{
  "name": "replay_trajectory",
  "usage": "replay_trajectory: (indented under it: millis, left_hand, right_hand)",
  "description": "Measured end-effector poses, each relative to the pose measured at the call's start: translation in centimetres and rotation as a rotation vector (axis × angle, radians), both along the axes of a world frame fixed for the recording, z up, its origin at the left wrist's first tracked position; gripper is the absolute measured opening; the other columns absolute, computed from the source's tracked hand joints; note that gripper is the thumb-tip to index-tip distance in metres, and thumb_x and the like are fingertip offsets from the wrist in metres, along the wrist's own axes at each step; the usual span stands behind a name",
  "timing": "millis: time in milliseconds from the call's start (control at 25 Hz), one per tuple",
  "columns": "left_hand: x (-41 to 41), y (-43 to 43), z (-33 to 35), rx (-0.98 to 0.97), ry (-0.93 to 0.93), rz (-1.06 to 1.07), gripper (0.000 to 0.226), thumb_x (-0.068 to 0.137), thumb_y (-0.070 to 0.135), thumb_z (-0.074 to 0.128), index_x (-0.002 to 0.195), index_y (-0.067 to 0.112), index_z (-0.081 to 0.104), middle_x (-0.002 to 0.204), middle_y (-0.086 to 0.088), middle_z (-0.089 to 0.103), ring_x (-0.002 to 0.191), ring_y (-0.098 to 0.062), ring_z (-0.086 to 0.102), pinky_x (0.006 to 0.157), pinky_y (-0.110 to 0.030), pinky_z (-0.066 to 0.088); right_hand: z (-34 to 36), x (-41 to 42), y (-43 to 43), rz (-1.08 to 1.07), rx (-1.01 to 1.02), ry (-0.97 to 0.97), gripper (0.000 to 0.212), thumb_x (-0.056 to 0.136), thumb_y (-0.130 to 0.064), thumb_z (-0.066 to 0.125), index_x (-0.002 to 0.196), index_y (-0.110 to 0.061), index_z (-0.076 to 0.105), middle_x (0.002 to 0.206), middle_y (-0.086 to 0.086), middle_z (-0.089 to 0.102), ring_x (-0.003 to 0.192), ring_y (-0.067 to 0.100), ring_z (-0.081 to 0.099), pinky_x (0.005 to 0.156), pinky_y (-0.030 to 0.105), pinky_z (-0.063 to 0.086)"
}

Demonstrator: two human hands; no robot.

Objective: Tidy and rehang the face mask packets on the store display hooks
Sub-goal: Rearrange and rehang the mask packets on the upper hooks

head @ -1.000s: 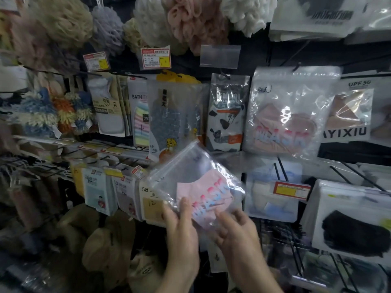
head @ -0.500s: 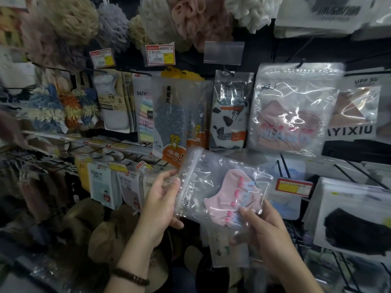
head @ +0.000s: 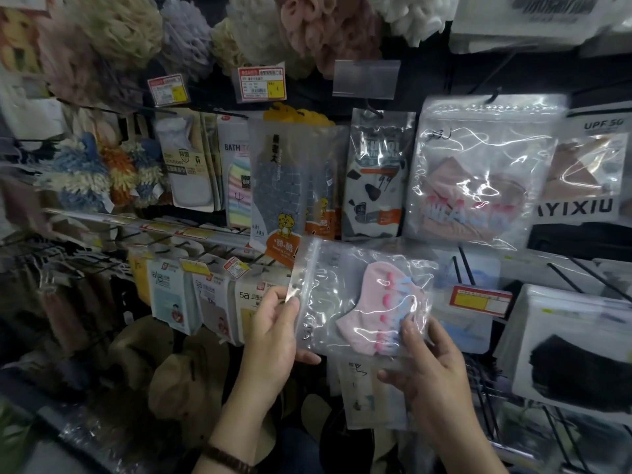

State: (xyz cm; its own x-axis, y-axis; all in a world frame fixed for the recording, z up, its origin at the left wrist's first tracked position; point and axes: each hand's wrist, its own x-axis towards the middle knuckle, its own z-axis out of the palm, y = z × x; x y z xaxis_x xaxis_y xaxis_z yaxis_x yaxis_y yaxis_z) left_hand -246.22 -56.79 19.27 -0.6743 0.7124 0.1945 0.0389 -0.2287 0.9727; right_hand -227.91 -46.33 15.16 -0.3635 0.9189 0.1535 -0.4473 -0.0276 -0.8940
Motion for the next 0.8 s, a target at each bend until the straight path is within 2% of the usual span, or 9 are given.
replay_trajectory:
  millis: [80,160,280,480,680,800]
  left_hand:
    - [0.4,0.3,0.2,0.015,0.014,0.042,0.015,0.113,0.029,0.049,0.108,0.024,0.062,0.102,-0.02,0.069,0.071,-0.026,0.07,0.046,-0.038,0.06]
    - [0.7,0.6,0.2,0.009,-0.008,0.074,0.015,0.113,0.034,0.049,0.106,0.029,0.062,0.099,-0.019,0.071,0.068,-0.026,0.071,0.045,-0.038,0.059]
    - [0.7,0.9,0.4,-0.022,-0.038,0.114,0.019,0.112,0.033,0.051,0.099,0.031,0.064,0.101,-0.018,0.073,0.069,-0.028,0.071,0.045,-0.036,0.058]
    - [0.0,1.1,0.3,-0.083,-0.026,0.159,0.025,0.111,0.028,0.051,0.089,0.03,0.064,0.108,-0.026,0.069,0.078,-0.034,0.066,0.047,-0.035,0.057]
    - [-0.3,1.5,-0.4,-0.059,0.027,0.216,0.026,0.111,0.033,0.053,0.087,0.03,0.064,0.101,-0.027,0.066,0.075,-0.033,0.064,0.046,-0.036,0.057]
    - [-0.3,1.7,-0.6,-0.058,0.08,0.258,0.03,0.112,0.029,0.05,0.084,0.028,0.062,0.085,-0.022,0.063,0.063,-0.028,0.058,0.045,-0.036,0.054]
  right_hand:
    - [0.0,-0.2,-0.1,0.004,-0.008,0.017,0.019,0.104,-0.021,0.065,0.12,-0.013,0.073,0.1,0.01,0.079,0.073,0.029,0.075,0.054,0.041,0.065]
    - [-0.1,-0.5,-0.1,0.001,0.008,0.011,0.016,0.105,-0.021,0.064,0.117,-0.017,0.074,0.101,0.01,0.079,0.073,0.031,0.076,0.054,0.042,0.065]
    - [-0.3,-0.9,0.3,-0.03,0.048,-0.013,0.019,0.106,-0.019,0.064,0.123,-0.018,0.072,0.107,0.014,0.077,0.077,0.033,0.075,0.058,0.044,0.065]
    - [-0.1,-1.2,0.4,-0.066,0.069,-0.025,0.015,0.106,-0.016,0.063,0.115,-0.019,0.075,0.1,0.012,0.073,0.073,0.031,0.071,0.059,0.044,0.063]
    - [-0.2,-1.5,0.1,-0.082,0.066,-0.04,0.013,0.108,-0.014,0.061,0.116,-0.016,0.071,0.095,0.013,0.074,0.071,0.028,0.073,0.058,0.044,0.063]
    - [-0.3,-1.7,-0.3,-0.111,0.107,-0.091,0.013,0.11,-0.014,0.057,0.117,-0.015,0.068,0.092,0.007,0.074,0.072,0.025,0.073,0.056,0.043,0.064]
